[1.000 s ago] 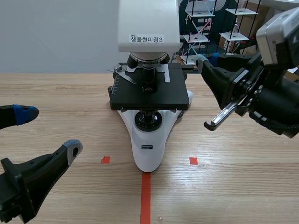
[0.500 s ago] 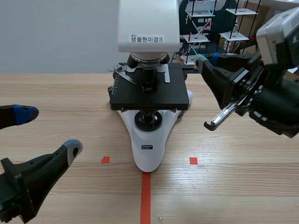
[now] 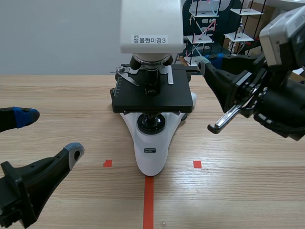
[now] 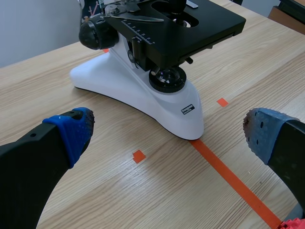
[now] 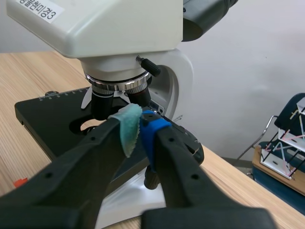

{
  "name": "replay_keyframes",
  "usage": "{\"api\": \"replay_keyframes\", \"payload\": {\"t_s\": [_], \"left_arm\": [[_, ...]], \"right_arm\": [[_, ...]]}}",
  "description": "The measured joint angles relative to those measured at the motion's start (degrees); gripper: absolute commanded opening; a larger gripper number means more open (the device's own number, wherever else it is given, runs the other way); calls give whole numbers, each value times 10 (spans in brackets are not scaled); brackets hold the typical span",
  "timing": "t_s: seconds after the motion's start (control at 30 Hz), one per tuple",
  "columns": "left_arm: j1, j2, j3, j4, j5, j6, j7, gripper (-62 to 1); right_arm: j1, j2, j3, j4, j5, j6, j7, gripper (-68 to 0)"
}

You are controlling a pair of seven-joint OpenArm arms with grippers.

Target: Return to the home posture

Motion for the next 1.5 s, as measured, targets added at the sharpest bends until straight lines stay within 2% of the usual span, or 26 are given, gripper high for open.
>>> {"api": "replay_keyframes", "payload": {"t_s": [0.1, 0.3, 0.43, 0.53, 0.73, 0.87, 1.13, 1.5], "left_arm": [[0, 0, 0, 0, 0, 0, 0, 14], [0, 0, 0, 0, 0, 0, 0, 14], [0, 0, 0, 0, 0, 0, 0, 14], [0, 0, 0, 0, 0, 0, 0, 14], [0, 0, 0, 0, 0, 0, 0, 14], [0, 0, 0, 0, 0, 0, 0, 14], [0, 0, 0, 0, 0, 0, 0, 14], [0, 0, 0, 0, 0, 0, 0, 14]], "right_arm": [[-19, 13, 0, 37, 2, 0, -17, -448], [-88, 48, 3, 104, 2, -6, -14, -295], [-157, 75, 5, 126, 17, -38, -15, -167], [-214, 94, 14, 140, 33, -52, -15, -104], [-322, 119, 61, 168, 50, -52, -14, -3], [-384, 123, 91, 170, 52, -52, -1, 4], [-468, 123, 156, 170, 110, -52, 14, 4], [-485, 123, 223, 170, 134, -52, 29, 4]]}}
